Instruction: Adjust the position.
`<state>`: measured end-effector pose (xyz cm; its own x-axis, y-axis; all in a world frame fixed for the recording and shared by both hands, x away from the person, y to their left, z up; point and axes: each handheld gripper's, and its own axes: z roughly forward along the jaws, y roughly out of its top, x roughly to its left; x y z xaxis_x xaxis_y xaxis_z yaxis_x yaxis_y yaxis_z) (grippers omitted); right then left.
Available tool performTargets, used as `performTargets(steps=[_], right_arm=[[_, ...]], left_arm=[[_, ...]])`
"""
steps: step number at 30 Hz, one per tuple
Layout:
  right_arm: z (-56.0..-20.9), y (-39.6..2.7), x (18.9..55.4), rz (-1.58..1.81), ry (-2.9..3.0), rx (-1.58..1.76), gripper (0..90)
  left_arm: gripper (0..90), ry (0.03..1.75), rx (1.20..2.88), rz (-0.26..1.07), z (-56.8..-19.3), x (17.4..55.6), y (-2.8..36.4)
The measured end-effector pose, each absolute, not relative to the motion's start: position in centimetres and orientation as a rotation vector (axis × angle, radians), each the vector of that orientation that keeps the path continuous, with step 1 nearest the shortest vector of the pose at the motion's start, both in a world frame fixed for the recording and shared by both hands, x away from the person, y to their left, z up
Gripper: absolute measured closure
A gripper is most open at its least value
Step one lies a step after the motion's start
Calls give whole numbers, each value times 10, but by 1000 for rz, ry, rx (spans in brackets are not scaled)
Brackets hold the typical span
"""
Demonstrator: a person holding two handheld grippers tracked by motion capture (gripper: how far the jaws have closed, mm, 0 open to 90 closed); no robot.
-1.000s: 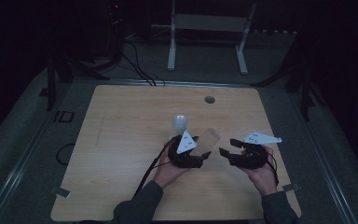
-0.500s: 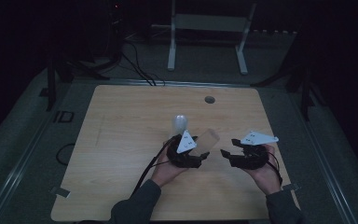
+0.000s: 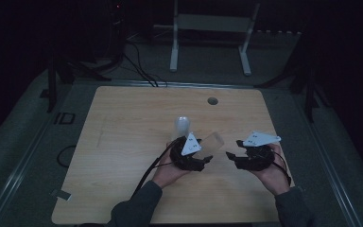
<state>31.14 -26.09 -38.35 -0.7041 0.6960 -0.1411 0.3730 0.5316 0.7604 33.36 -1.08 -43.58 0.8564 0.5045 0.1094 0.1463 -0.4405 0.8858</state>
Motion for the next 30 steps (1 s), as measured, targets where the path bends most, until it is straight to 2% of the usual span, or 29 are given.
performTargets(steps=[30], right_arm=[[-376, -249, 315, 798, 2477, 739, 389]], left_arm=[[301, 386, 2141, 475, -437, 332, -12]])
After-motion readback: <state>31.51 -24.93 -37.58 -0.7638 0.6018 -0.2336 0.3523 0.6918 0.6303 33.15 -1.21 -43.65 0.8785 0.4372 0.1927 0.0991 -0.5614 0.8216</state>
